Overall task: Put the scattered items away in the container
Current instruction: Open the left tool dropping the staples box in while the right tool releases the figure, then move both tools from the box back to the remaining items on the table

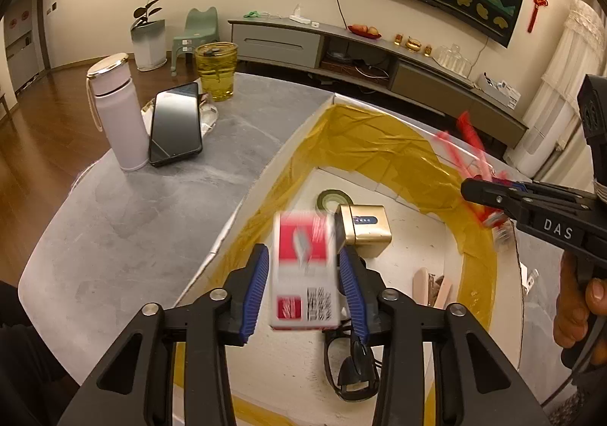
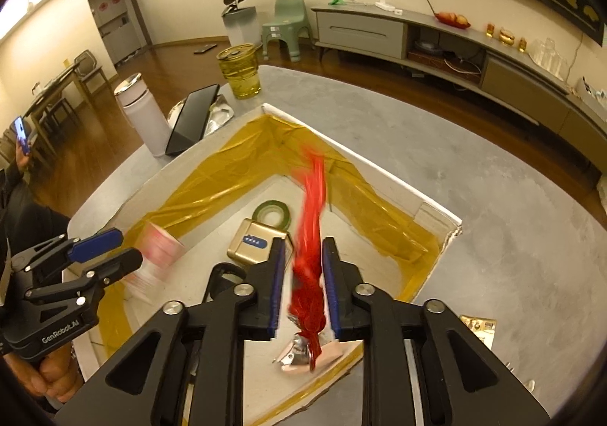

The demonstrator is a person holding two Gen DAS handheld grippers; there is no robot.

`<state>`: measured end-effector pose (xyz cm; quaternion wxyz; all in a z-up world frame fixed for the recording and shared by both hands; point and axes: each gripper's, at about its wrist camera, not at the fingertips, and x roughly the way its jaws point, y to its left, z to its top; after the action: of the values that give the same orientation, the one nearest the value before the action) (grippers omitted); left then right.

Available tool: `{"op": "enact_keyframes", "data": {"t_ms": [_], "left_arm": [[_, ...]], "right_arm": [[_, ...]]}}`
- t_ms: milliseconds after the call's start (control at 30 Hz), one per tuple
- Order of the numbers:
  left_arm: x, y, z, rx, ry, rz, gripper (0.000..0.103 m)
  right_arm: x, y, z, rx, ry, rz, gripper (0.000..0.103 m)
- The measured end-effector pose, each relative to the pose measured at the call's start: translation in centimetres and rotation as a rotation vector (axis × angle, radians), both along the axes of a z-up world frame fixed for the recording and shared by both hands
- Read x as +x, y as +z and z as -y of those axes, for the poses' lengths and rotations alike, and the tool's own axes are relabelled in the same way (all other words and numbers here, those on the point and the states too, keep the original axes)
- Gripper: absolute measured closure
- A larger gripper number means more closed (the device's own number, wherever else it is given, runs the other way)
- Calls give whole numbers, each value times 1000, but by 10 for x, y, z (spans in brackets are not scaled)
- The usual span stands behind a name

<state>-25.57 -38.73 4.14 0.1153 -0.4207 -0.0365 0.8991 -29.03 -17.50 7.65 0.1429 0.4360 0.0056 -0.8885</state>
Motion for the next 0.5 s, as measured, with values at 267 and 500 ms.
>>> {"op": "enact_keyframes", "data": {"t_ms": [267,500], "left_arm": [[0,4,5,32,20,-17,53],[7,14,-4,56,-5,-58,53]], "right_arm": [[18,9,-15,-44,-11,-20,79],[54,27,-37,-97,-10,-65,79]]}}
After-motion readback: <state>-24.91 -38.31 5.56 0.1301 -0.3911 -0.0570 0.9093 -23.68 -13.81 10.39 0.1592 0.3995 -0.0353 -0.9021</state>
